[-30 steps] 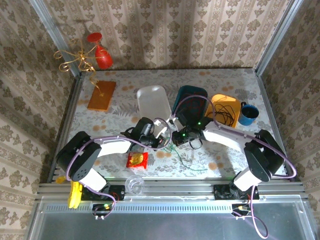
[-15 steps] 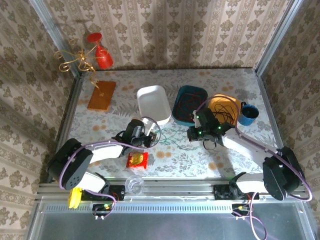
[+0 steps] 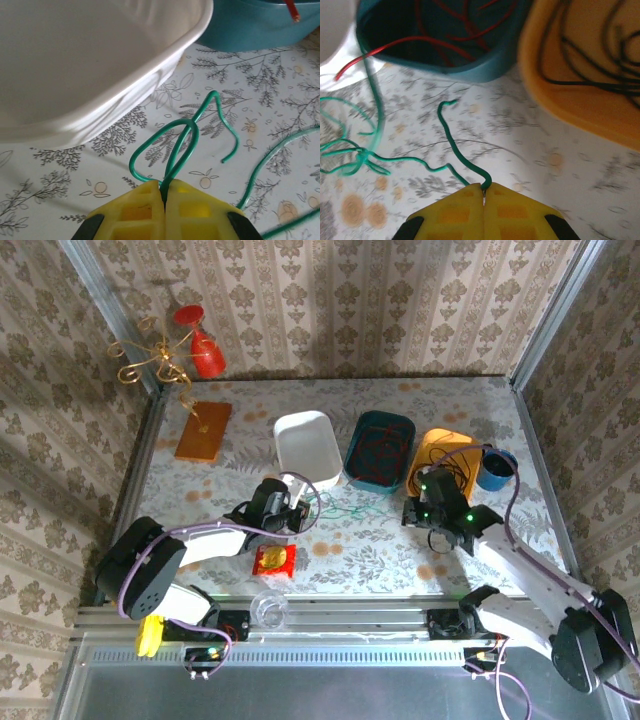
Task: Untangle the cables
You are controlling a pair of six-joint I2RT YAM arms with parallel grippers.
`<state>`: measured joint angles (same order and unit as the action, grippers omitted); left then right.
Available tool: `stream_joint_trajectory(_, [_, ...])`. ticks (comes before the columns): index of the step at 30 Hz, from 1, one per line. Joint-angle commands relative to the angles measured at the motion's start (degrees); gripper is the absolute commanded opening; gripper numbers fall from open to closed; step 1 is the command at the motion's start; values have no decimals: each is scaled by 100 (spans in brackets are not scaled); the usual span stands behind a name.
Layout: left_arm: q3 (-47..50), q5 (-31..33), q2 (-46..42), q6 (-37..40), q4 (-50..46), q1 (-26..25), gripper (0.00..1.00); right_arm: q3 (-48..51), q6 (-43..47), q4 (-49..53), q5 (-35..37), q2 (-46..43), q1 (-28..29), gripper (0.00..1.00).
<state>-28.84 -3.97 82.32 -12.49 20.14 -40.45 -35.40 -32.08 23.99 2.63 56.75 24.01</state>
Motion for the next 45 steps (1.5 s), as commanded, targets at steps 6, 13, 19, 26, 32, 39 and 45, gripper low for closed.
stream_joint_trajectory(6, [129,723,133,-82,-384,96,0,52,-616,1267,1838,-961,-507,3])
stream_joint_trajectory(13, [164,731,129,-6,-405,21,0,45,-624,1315,1863,-1415,-587,6])
stream_joint_trajectory(19, [109,470,196,104,-268,-180,0,-205,472,4,-419,-348,332,33])
stream_joint_trajectory(26, [19,274,258,238,-240,-354,0,-1563,1433,-59,-1660,2064,1841,47])
stream_joint_trajectory(32, [10,80,242,179,-186,-367,0,-2319,1969,39,-1969,3656,1900,44])
stream_joint_trajectory(39, [15,20,235,139,-175,-367,0,-2792,1979,-396,-2089,4477,1811,44])
stream_joint_trajectory(45, [25,9,238,160,-174,-367,0,-2982,1791,-536,-1987,4953,1798,39])
